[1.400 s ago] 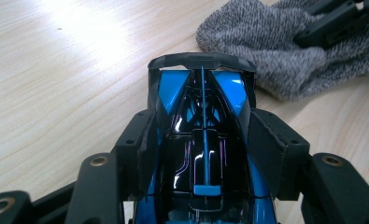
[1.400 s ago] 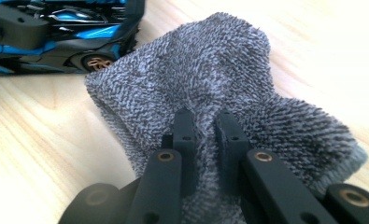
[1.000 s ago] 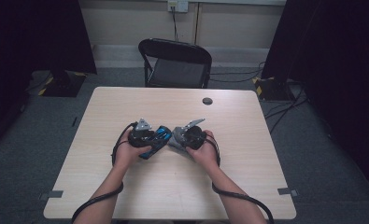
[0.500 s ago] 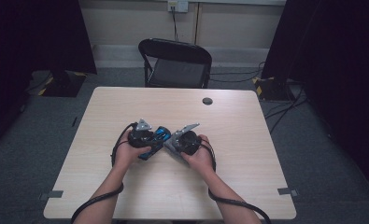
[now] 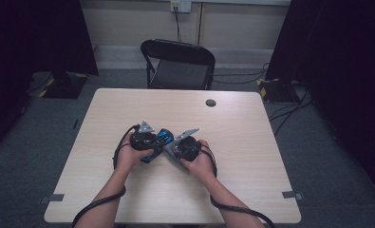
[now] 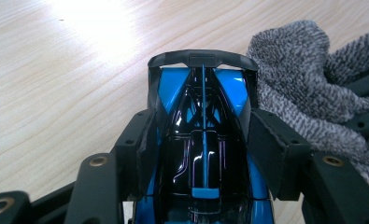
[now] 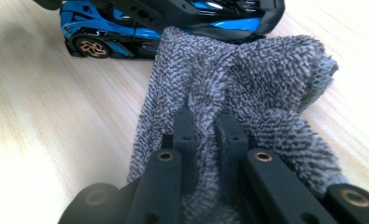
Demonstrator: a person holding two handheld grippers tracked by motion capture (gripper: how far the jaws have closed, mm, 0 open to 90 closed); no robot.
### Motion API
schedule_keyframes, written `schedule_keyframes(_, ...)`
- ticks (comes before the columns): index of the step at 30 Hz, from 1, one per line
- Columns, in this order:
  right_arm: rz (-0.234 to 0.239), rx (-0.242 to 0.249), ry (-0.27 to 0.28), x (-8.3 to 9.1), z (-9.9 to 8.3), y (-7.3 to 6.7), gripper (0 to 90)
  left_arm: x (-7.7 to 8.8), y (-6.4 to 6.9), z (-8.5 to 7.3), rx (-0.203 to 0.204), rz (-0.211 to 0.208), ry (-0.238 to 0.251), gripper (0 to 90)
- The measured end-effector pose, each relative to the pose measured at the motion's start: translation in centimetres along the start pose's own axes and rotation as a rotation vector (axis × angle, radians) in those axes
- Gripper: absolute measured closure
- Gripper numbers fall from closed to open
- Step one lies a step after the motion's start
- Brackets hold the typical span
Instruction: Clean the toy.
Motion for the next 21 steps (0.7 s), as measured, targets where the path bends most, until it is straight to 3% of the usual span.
schedule_keyframes(12,0.049,0.082,0.01,0.4,-0.1,-1.9,81.3,0.0,0.1,0.0,-0.001,0.004,0.001,43.1)
schedule_keyframes(21,0.102,0.107,0.023,0.4,0.0,-3.3,81.2,-0.1,0.2,0.0,0.007,0.004,0.01,43.1)
Point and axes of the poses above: each handheld gripper's, and its own axes: x roughly backward along the jaws, z roughly out of its top, y roughly to its right, the point moved 4 cm from there along -x, roughly forward along the jaws, and after that the axes turned 10 degrees about -z, right-handed, at the moved point
